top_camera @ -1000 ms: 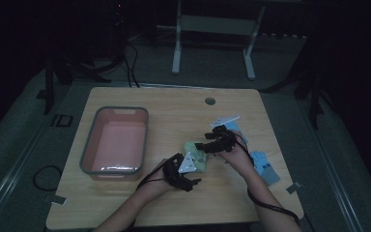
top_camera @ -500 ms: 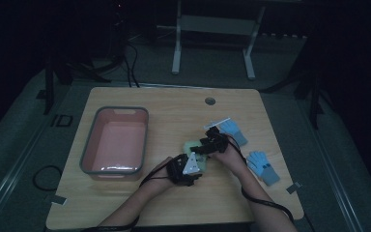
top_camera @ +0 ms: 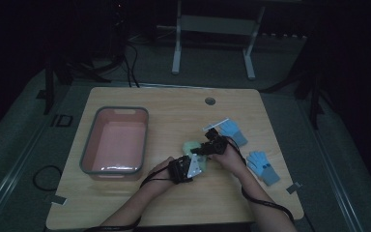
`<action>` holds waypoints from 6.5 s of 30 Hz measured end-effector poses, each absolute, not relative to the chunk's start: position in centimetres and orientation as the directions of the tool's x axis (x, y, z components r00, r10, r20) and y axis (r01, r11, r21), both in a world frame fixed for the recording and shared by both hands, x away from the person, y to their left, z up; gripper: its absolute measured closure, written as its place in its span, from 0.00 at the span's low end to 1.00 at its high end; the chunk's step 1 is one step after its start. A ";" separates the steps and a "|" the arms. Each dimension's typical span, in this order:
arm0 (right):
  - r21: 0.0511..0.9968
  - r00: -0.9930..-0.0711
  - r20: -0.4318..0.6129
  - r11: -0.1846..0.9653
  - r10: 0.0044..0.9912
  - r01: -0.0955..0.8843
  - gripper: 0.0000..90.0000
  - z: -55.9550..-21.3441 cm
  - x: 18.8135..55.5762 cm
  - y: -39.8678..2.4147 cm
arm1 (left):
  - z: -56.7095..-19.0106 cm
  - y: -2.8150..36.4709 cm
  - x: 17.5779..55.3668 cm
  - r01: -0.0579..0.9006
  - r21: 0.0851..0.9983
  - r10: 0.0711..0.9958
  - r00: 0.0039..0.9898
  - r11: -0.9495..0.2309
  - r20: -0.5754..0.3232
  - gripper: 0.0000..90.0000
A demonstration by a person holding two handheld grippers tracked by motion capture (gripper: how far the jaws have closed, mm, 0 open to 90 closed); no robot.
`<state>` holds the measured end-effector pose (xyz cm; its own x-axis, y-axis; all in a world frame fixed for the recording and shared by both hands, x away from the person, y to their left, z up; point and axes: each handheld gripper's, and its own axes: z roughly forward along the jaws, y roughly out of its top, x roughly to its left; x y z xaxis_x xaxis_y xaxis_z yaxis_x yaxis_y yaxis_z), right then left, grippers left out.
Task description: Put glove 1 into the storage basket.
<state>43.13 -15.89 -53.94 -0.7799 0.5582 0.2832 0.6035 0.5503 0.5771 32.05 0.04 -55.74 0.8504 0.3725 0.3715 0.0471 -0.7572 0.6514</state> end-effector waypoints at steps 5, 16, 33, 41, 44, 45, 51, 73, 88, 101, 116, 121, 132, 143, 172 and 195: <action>0.586 -0.789 0.224 0.567 0.572 0.578 0.78 -53.1 42.4 -15.4 | -55.1 0.0 32.0 0.055 0.642 0.375 0.848 -0.765 0.374 0.82; 0.618 -0.781 0.253 0.525 0.572 0.585 0.79 -51.3 42.0 -15.6 | -52.7 0.5 31.9 0.076 0.644 0.385 0.853 -0.761 0.354 0.84; 0.653 -0.810 0.251 0.524 0.530 0.546 0.79 -47.7 41.0 -13.9 | -48.7 2.4 31.0 0.062 0.610 0.351 0.861 -0.790 0.368 0.84; 0.670 -0.821 0.237 0.524 0.520 0.525 0.79 -46.1 40.9 -12.4 | -47.2 3.9 31.0 0.066 0.596 0.359 0.849 -0.800 0.387 0.84; 0.681 -0.825 0.238 0.518 0.513 0.518 0.79 -45.4 40.9 -11.6 | -46.6 4.6 30.9 0.068 0.590 0.361 0.845 -0.804 0.394 0.84; 0.682 -0.827 0.236 0.519 0.511 0.515 0.79 -45.3 41.0 -11.3 | -46.5 4.8 30.9 0.068 0.588 0.361 0.844 -0.806 0.397 0.84; 0.692 -0.839 0.235 0.522 0.491 0.499 0.79 -44.3 41.1 -9.7 | -45.4 6.2 30.6 0.069 0.577 0.364 0.834 -0.814 0.414 0.84; 0.700 -0.882 0.229 0.561 0.411 0.443 0.79 -42.6 41.1 -1.8 | -43.9 13.0 29.3 0.148 0.550 0.433 0.790 -0.822 0.434 0.84; 0.695 -0.891 0.256 0.569 0.376 0.440 0.79 -43.5 40.9 3.4 | -44.4 17.7 28.7 0.207 0.533 0.467 0.780 -0.820 0.415 0.84; 0.679 -0.898 0.251 0.595 0.362 0.430 0.79 -44.9 40.8 7.6 | -45.9 21.2 28.6 0.237 0.532 0.480 0.790 -0.813 0.381 0.84; 0.616 -0.890 0.216 0.651 0.401 0.443 0.79 -47.9 42.0 8.5 | -48.4 20.9 30.9 0.274 0.486 0.463 0.824 -0.830 0.326 0.84; 0.600 -0.886 0.209 0.661 0.415 0.451 0.73 -48.5 42.4 8.6 | -48.6 20.8 31.6 0.280 0.464 0.451 0.836 -0.840 0.312 0.83; 0.590 -0.869 0.240 0.646 0.433 0.485 0.56 -48.7 42.9 7.3 | -49.8 21.0 32.8 0.346 0.443 0.466 0.862 -0.827 0.197 0.63; 0.638 -0.882 0.251 0.618 0.398 0.460 0.55 -46.9 41.6 4.9 | -47.8 20.5 31.8 0.392 0.508 0.545 0.816 -0.767 0.192 0.50; 0.677 -0.857 0.212 0.562 0.469 0.475 0.52 -45.4 39.9 -8.0 | -45.6 11.5 30.9 0.327 0.544 0.467 0.873 -0.772 0.138 0.50; 0.665 -0.817 0.172 0.547 0.550 0.509 0.23 -48.7 39.0 -17.6 | -49.8 6.7 29.7 0.269 0.463 0.340 0.937 -0.844 0.075 0.11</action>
